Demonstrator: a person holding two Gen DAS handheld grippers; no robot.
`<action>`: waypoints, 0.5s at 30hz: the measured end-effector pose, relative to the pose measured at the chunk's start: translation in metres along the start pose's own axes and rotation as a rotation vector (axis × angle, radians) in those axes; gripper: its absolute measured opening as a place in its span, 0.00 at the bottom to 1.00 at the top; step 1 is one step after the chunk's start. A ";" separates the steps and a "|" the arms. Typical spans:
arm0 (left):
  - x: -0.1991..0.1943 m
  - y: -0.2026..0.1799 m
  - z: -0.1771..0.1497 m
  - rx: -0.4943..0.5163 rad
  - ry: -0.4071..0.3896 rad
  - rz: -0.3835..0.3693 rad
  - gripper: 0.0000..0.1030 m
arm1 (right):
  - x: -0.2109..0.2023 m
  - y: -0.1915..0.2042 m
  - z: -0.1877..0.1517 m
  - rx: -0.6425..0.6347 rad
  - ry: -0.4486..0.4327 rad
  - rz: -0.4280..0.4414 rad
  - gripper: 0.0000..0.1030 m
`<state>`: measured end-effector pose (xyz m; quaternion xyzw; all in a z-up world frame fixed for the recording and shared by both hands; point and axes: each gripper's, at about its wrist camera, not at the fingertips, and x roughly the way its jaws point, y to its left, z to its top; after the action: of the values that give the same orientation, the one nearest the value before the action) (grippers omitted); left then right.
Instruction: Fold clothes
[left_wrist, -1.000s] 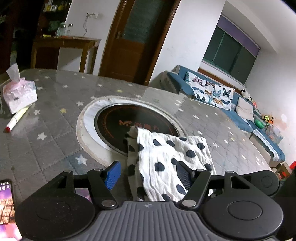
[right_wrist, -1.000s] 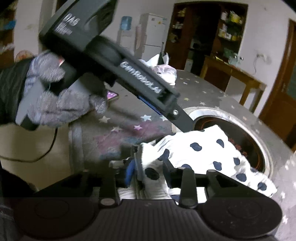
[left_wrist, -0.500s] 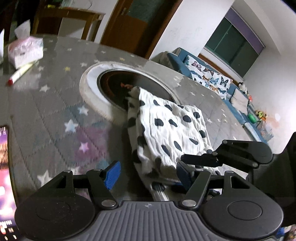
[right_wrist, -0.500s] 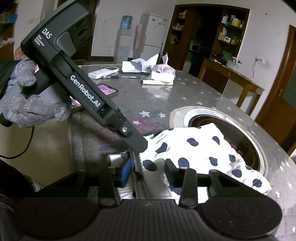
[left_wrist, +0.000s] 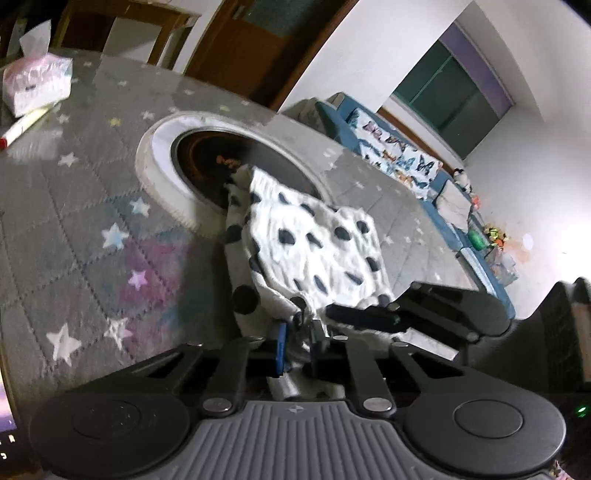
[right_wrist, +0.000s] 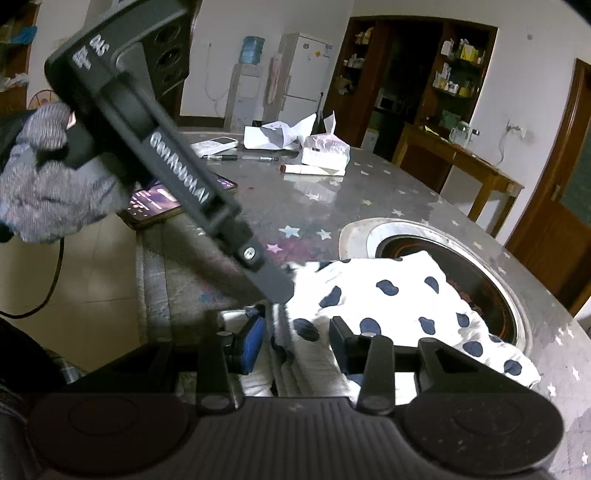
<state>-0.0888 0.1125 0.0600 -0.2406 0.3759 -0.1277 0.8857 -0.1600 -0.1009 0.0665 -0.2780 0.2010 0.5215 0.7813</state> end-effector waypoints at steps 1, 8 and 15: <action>0.000 -0.001 0.002 -0.006 -0.003 -0.012 0.07 | 0.000 0.001 0.000 0.003 -0.003 -0.002 0.38; -0.001 -0.004 0.011 -0.032 -0.016 -0.073 0.06 | -0.001 -0.007 0.000 0.061 -0.016 0.000 0.19; -0.017 -0.007 0.011 -0.010 -0.037 -0.128 0.06 | -0.023 -0.012 0.005 0.054 -0.034 0.032 0.14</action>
<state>-0.0925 0.1170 0.0807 -0.2707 0.3438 -0.1776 0.8815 -0.1573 -0.1179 0.0871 -0.2446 0.2062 0.5330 0.7833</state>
